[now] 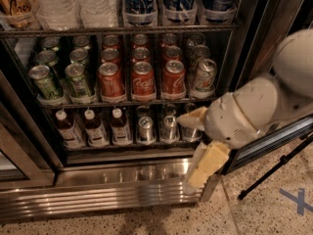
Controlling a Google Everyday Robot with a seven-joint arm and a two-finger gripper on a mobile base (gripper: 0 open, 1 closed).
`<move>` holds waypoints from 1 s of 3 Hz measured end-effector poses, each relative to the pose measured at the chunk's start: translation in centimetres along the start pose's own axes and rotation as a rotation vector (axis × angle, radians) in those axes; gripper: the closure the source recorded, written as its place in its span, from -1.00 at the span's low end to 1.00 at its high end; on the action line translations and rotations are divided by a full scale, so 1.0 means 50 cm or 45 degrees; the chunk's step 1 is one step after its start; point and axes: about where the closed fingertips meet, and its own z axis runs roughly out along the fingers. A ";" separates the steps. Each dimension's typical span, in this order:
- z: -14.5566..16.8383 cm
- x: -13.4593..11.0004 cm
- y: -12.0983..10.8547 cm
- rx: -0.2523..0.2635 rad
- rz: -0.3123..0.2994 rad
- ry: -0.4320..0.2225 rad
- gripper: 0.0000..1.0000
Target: Pick redbull can from bottom shelf of fridge
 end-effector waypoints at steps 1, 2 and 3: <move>0.075 0.000 0.015 -0.056 0.016 -0.127 -1.00; 0.077 -0.004 0.017 -0.058 0.012 -0.127 -1.00; 0.077 -0.004 0.017 -0.058 0.012 -0.127 -1.00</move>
Offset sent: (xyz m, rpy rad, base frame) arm -0.0071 0.0224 -0.0225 0.0874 0.0296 0.0105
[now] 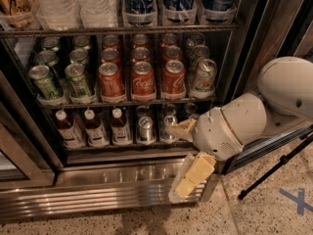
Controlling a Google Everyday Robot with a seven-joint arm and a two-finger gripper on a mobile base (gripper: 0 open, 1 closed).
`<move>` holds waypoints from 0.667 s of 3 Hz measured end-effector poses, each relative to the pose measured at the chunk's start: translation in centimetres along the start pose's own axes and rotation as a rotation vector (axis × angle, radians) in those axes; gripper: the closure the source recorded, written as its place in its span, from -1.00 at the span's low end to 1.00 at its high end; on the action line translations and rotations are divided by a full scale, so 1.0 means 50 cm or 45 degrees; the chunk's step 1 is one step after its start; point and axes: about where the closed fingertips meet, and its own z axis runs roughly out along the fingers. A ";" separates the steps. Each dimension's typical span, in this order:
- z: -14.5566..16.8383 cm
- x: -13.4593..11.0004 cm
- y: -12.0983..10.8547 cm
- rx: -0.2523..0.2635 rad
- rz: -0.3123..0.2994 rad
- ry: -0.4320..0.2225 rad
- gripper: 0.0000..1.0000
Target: Pick redbull can from bottom shelf of fridge
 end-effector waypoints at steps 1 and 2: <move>0.036 0.044 0.005 0.014 0.065 -0.084 -1.00; 0.081 0.120 0.010 0.048 0.170 -0.197 -1.00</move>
Offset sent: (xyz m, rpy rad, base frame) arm -0.0220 -0.0236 -0.1256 0.2401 0.1314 -0.2505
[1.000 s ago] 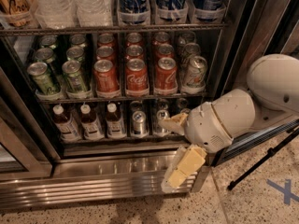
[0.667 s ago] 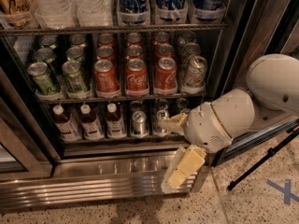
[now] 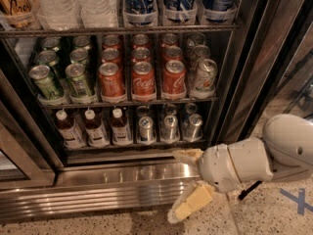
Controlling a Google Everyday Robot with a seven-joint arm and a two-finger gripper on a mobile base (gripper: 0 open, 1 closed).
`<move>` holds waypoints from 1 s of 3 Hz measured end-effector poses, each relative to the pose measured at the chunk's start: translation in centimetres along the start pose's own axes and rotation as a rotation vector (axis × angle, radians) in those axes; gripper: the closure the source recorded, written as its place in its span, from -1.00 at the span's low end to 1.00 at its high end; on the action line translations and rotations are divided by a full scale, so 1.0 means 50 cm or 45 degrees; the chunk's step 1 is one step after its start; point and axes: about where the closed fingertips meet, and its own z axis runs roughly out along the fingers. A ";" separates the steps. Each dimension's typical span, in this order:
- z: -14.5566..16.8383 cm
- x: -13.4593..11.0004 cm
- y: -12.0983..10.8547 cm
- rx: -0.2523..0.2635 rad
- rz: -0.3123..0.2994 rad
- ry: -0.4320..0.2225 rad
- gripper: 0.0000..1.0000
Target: Pick redbull can from bottom shelf of fridge
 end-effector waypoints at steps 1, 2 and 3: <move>0.018 0.087 -0.010 0.022 0.082 -0.122 -1.00; 0.018 0.087 -0.010 0.022 0.082 -0.122 -1.00; 0.047 0.106 -0.039 0.004 0.096 -0.135 -1.00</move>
Offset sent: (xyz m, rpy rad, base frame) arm -0.0054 -0.0123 -0.0333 0.0711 0.0281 -0.0596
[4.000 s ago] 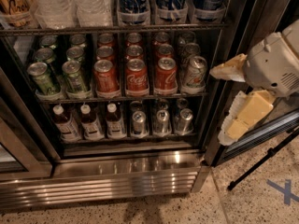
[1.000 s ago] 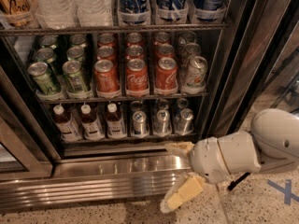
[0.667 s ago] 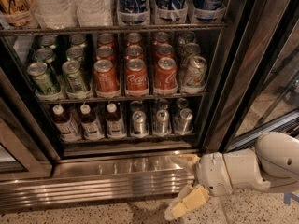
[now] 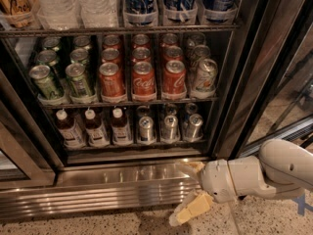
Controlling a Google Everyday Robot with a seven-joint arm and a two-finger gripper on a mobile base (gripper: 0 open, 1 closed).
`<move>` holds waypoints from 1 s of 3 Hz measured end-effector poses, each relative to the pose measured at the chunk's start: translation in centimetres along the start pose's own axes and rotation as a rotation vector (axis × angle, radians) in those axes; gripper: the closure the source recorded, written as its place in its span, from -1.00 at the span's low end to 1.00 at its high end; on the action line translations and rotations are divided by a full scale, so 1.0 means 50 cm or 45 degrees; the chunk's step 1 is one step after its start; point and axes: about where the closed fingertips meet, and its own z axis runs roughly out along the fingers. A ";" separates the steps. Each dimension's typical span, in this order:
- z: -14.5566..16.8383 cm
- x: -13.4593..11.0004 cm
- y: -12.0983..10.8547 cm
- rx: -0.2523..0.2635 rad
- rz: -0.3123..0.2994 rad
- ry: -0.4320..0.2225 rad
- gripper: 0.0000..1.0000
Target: Pick redbull can from bottom shelf of fridge
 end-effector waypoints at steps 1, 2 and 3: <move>0.038 0.035 -0.058 0.019 -0.034 -0.049 -1.00; 0.080 0.100 -0.125 0.015 0.005 -0.115 -1.00; 0.081 0.099 -0.122 0.025 -0.005 -0.124 -1.00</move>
Offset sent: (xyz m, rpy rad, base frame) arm 0.0748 -0.0024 -0.1212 0.1200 -0.0174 -0.0762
